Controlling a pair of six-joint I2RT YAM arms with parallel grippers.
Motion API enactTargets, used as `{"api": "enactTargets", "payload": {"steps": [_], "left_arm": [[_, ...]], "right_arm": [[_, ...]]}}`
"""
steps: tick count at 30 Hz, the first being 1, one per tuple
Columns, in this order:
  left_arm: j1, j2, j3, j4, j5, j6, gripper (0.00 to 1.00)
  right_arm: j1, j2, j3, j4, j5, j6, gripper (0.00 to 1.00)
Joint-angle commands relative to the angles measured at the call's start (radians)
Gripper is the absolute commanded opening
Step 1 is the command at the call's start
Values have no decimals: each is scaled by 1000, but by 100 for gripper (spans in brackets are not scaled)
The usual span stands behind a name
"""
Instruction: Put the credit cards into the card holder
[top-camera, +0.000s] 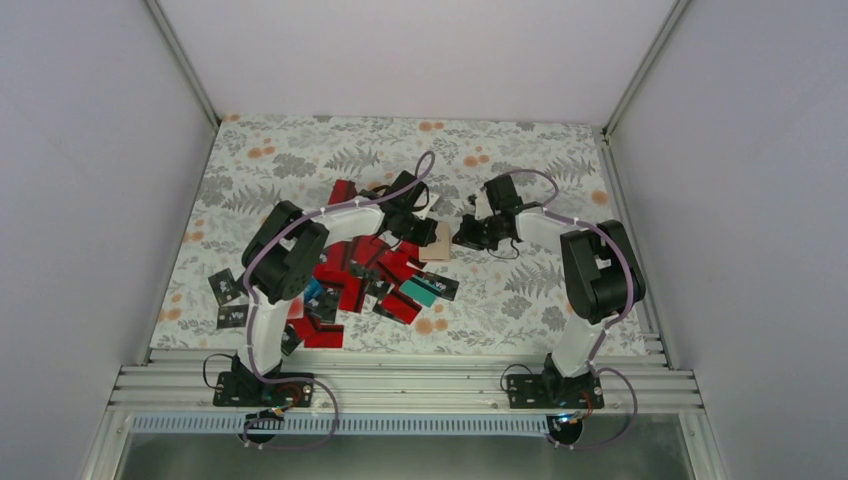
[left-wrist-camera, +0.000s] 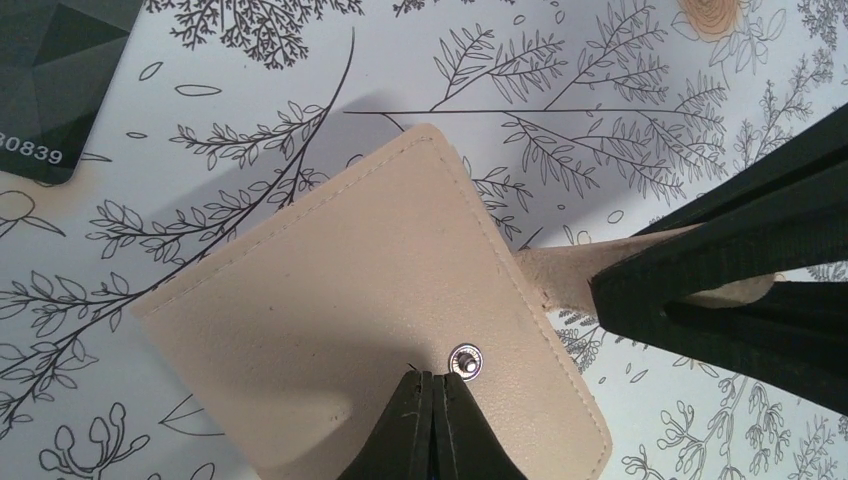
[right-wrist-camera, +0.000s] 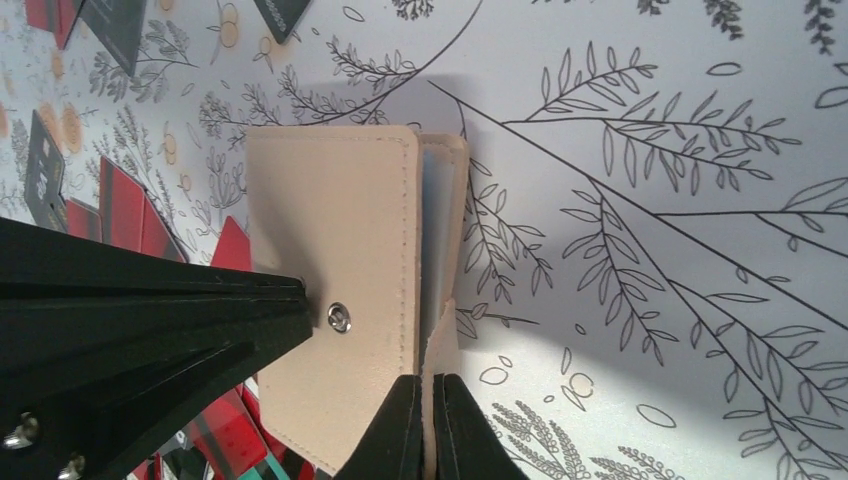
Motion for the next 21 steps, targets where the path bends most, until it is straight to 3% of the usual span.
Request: {"api": "enactTargets", "payload": {"steps": [1,16,21], "left_arm": [[-5,26,-14,-51,-62,-14,2],[-6,25,-57,2,-11,-19,2],[-5,18,-76,15,3,-17,2]], "right_arm": [[3,2,45,-3,-34,-19,5],[75,91,133,-4,-61,3,6],[87,118,142,2,-70,9,11]]}}
